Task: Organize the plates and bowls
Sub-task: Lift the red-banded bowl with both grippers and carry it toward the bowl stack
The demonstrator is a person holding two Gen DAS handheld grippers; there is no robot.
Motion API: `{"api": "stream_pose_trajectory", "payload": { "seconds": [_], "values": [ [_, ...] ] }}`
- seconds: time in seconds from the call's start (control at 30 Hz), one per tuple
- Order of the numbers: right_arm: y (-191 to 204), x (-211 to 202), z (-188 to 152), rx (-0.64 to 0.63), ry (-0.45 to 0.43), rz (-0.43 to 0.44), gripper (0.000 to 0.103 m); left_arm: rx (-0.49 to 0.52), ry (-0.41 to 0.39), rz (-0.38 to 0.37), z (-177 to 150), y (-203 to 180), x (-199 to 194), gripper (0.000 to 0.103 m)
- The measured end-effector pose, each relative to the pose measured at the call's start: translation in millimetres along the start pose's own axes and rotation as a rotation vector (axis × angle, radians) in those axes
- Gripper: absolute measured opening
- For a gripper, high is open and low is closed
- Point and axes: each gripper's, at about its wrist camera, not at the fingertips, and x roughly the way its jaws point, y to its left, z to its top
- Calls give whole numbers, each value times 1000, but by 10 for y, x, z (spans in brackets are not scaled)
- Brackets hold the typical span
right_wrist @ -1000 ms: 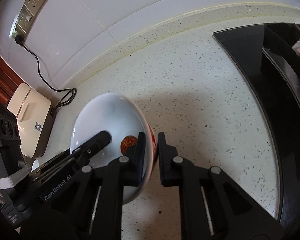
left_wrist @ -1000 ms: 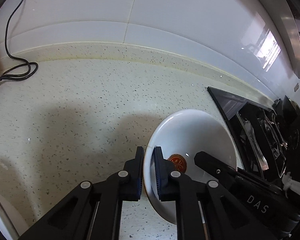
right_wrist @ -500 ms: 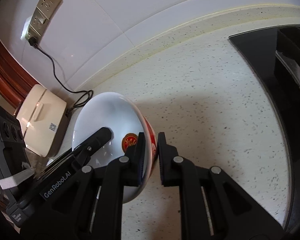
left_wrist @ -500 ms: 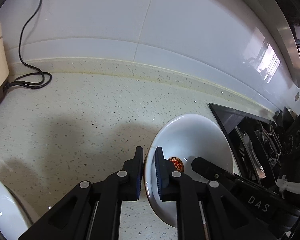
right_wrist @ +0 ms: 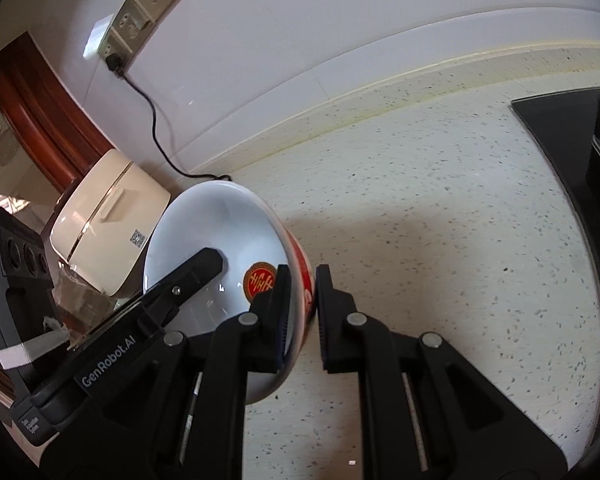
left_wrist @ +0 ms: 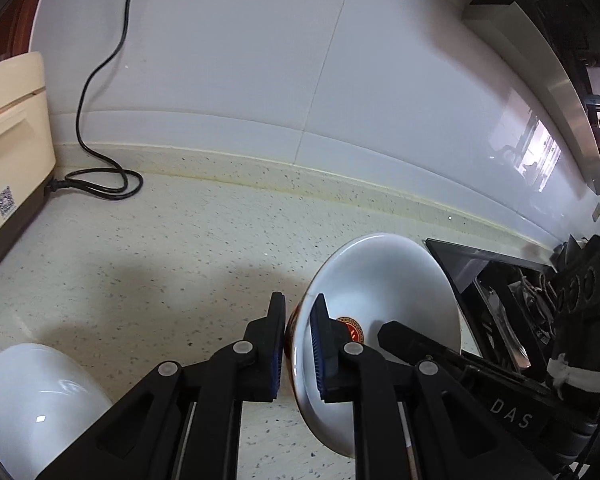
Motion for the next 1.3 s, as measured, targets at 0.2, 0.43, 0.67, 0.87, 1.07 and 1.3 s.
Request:
{"api": "stream_pose_trajectory", "payload": {
  "seconds": [0.2, 0.43, 0.67, 0.87, 1.07, 1.3],
  "values": [
    [76, -52, 1, -30, -35, 50, 16, -17, -33, -25, 34, 61, -140, 13],
    [301, -177, -60, -86, -98, 112, 17, -22, -68, -16, 19, 227, -387, 13],
    [628, -166, -141, -137, -112, 127, 18, -51, -66, -18, 13, 455, -559, 14],
    [777, -212, -222, -120, -130, 151, 18, -56, -89, -15, 22, 533, -792, 14],
    [992, -146, -340, -101, -104, 155, 18, -97, -91, -24, 13, 742, -990, 17],
    [1322, -96, -469, -98, -80, 119, 18, -127, -90, -38, -63, 1026, -1113, 19]
  ]
}}
